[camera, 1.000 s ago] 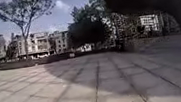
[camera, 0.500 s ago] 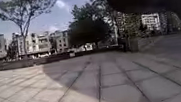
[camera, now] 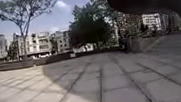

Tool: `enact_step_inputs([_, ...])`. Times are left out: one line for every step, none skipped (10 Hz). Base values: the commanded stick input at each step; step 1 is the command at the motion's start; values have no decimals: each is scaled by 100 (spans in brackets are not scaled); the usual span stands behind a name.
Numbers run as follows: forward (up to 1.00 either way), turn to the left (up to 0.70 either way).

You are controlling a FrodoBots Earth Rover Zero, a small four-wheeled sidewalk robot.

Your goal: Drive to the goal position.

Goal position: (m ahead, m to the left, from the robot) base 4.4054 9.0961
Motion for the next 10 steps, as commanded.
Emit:
enact_step_inputs([70, 0])
enact_step_inputs([70, 0])
enact_step_inputs([70, 0])
enact_step_inputs([70, 0])
enact_step_inputs([70, 0])
enact_step_inputs([70, 0])
enact_step_inputs([70, 0])
enact_step_inputs([70, 0])
enact_step_inputs([70, 0])
enact_step_inputs([70, 0])
